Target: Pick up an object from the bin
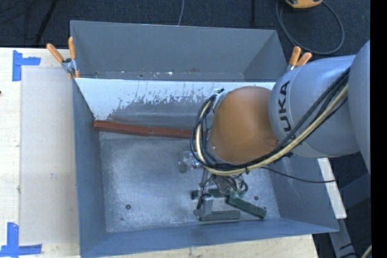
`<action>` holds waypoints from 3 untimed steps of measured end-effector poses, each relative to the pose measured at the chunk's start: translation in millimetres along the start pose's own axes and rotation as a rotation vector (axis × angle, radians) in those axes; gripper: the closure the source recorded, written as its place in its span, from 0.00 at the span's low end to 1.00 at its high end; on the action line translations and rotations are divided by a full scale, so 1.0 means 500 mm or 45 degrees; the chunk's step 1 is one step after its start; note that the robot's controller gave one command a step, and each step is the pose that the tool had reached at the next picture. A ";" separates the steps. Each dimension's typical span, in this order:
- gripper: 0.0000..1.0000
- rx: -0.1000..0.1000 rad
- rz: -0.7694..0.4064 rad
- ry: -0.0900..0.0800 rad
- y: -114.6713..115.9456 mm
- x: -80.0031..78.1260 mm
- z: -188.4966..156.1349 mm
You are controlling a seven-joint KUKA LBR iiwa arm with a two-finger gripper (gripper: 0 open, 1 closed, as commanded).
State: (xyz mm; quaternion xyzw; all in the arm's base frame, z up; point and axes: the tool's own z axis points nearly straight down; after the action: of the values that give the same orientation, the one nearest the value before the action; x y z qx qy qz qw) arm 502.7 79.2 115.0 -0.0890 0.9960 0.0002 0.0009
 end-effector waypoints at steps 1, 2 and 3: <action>0.00 -0.001 -0.062 0.008 -0.060 0.044 0.027; 0.00 0.000 -0.052 0.008 -0.075 0.047 0.033; 0.00 -0.001 -0.410 0.004 -0.110 0.006 0.002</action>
Offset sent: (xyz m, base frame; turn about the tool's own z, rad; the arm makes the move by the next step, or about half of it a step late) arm 0.0293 -0.0599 -0.0450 -0.1723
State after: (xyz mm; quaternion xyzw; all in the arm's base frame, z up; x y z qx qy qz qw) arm 509.6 24.4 113.8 -0.2474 0.9689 0.0003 -0.0007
